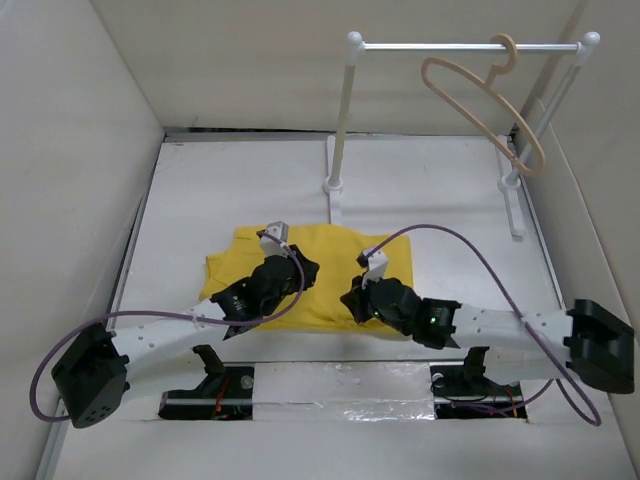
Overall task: Place the trousers on the hanger
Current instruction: Fold the trousers at the center of the board, then pick up the hanger from the clothesline.
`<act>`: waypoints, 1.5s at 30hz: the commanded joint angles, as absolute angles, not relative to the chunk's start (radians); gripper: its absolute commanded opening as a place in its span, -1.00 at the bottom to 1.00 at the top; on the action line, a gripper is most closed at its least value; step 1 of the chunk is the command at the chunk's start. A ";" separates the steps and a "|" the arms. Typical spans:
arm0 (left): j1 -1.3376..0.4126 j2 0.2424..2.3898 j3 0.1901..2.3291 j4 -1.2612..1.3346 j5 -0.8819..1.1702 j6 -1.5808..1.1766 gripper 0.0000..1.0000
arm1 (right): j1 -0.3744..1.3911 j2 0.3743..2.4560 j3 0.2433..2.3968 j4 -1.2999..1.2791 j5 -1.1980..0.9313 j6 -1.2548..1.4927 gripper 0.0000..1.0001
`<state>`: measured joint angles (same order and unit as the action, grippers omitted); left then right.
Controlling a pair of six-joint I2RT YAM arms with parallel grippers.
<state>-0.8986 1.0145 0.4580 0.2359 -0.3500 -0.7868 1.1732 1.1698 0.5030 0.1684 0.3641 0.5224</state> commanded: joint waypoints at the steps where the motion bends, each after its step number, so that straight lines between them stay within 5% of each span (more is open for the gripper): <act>1: -0.948 1.035 0.566 0.313 -0.466 -0.720 -0.76 | 1.151 0.963 0.650 0.075 0.480 0.411 -1.00; 9: -0.957 1.121 0.598 0.489 -0.358 -0.641 -1.00 | 0.732 0.693 0.833 0.011 0.341 0.173 -1.00; 18: -1.012 1.200 0.698 0.557 -0.204 -0.411 -1.00 | 0.192 0.972 1.285 -0.008 -0.148 0.218 -1.00; 23: -1.012 1.210 0.678 0.595 -0.056 -0.321 -1.00 | 0.043 1.279 1.512 0.034 -0.193 0.111 -0.62; 24: -1.012 1.213 0.670 0.604 -0.032 -0.318 -1.00 | 0.028 1.307 1.573 0.025 -0.167 0.079 -0.31; 27: -1.012 1.212 0.627 0.643 -0.005 -0.330 -0.98 | -0.061 1.396 1.629 0.003 -0.176 -0.024 0.15; 33: -1.012 1.189 0.617 0.626 -0.008 -0.339 -0.69 | -0.253 1.372 1.458 0.122 -0.314 0.033 0.26; 45: -1.012 1.212 0.640 0.600 -0.005 -0.348 -0.64 | -0.348 1.408 1.428 -0.037 -0.443 -0.101 0.41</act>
<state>-1.0107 1.2148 0.6212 0.5690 -0.0216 -0.3534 -0.3286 1.4143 1.4105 -0.0113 -0.3603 -0.0631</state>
